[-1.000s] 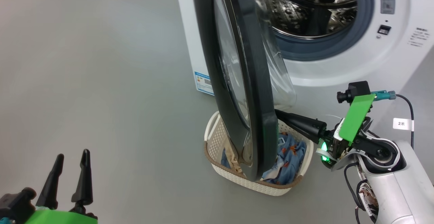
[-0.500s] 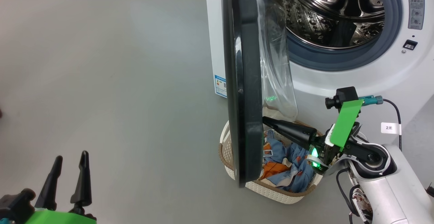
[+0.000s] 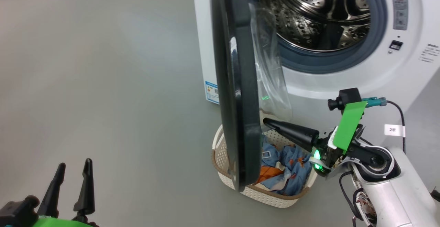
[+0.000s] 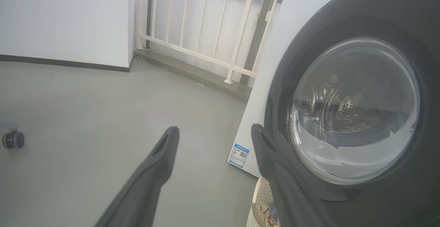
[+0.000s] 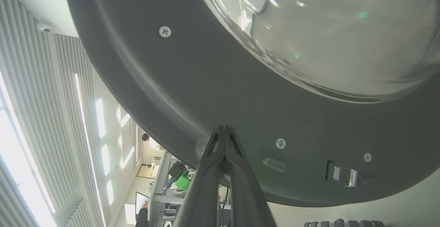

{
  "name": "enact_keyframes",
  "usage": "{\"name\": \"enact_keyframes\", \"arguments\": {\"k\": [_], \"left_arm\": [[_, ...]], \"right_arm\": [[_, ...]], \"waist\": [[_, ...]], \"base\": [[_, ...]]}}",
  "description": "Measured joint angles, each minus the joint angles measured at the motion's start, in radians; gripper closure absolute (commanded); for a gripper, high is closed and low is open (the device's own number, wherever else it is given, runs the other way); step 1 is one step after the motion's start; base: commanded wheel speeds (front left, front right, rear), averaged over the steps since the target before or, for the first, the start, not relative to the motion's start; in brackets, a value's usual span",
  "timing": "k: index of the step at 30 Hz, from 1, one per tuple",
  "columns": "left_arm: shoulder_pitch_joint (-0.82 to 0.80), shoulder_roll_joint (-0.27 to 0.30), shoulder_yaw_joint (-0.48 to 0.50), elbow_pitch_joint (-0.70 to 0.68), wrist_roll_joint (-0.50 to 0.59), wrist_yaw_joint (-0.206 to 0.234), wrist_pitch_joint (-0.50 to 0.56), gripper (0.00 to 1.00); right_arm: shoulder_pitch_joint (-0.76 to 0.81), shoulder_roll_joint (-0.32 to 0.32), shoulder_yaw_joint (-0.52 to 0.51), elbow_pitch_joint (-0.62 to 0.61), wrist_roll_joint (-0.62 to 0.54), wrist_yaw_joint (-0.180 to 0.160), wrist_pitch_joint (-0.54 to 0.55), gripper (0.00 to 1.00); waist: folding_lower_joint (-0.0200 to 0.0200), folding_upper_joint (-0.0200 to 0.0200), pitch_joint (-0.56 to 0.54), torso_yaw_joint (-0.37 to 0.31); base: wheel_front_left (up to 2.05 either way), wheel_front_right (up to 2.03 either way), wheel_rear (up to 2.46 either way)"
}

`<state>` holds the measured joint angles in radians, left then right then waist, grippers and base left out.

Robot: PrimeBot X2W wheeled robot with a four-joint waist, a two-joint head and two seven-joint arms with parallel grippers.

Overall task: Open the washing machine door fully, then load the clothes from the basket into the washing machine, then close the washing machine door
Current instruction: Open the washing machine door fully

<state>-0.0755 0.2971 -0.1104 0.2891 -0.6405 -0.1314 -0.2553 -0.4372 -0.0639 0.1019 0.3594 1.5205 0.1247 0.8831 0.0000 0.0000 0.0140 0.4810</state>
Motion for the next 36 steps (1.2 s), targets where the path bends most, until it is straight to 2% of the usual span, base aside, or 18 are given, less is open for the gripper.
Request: {"name": "enact_keyframes", "arguments": {"k": [1,2,3,4,8,11,15,20,24,29,36], "left_arm": [[0.000,0.000,0.000,0.000,0.001,0.000,0.000,0.00],[0.000,0.000,0.000,0.000,0.001,0.000,0.000,0.00],[0.000,-0.001,0.000,0.000,0.001,0.000,0.000,0.00],[0.001,-0.001,0.001,0.000,0.001,0.000,0.000,0.00],[0.007,-0.001,0.004,-0.002,0.002,0.000,0.000,0.00],[0.020,-0.002,0.006,-0.003,0.002,0.000,0.000,0.00],[0.020,0.000,0.001,-0.012,0.017,0.000,0.000,0.00],[0.019,0.002,0.002,-0.026,0.027,0.000,0.000,0.00],[0.019,0.005,0.006,-0.039,0.028,0.000,0.000,0.00],[0.019,0.018,0.005,-0.080,0.050,0.000,0.000,0.00],[0.026,0.025,0.011,-0.104,0.055,0.000,0.000,0.00]], "right_arm": [[0.001,-0.001,-0.003,-0.007,0.000,0.000,-0.007,0.77],[0.002,-0.002,-0.005,-0.016,0.000,0.000,-0.014,0.62],[0.004,-0.003,-0.007,-0.028,-0.001,0.000,-0.019,0.13],[0.007,-0.004,-0.009,-0.042,-0.003,0.000,-0.025,0.00],[0.026,-0.006,-0.016,-0.115,-0.018,0.000,-0.065,0.00],[0.041,-0.012,-0.025,-0.189,-0.062,0.000,-0.133,0.00],[0.043,-0.025,-0.023,-0.305,-0.179,0.000,-0.282,0.00],[0.058,-0.075,0.041,-0.394,-0.329,0.000,-0.472,0.00],[0.087,-0.133,0.113,-0.412,-0.433,0.000,-0.621,0.00],[0.122,-0.188,0.154,-0.413,-0.547,0.000,-0.798,0.00],[0.189,-0.196,0.158,-0.391,-0.667,0.000,-0.945,0.00]], "waist": [[0.0000,0.0000,-0.001,-0.006],[0.0000,0.0000,-0.002,-0.013],[0.0000,0.0000,-0.004,-0.020],[0.0000,0.0000,-0.005,-0.028],[0.0001,0.0000,-0.011,-0.059],[0.0000,0.0000,-0.015,-0.084],[0.0000,0.0000,-0.016,-0.118],[0.0000,0.0000,-0.014,-0.162],[0.0000,0.0000,-0.013,-0.200],[0.0000,0.0000,-0.013,-0.249],[0.0001,0.0000,-0.012,-0.310]], "base": [[0.00,0.00,0.00],[0.00,0.00,0.00],[0.00,0.00,0.00],[0.00,0.00,0.00],[0.00,0.00,0.00],[0.00,0.00,0.00],[0.00,0.00,0.00],[0.00,0.00,0.00],[0.00,0.00,0.00],[0.00,0.00,0.00],[0.00,0.00,0.00]]}}
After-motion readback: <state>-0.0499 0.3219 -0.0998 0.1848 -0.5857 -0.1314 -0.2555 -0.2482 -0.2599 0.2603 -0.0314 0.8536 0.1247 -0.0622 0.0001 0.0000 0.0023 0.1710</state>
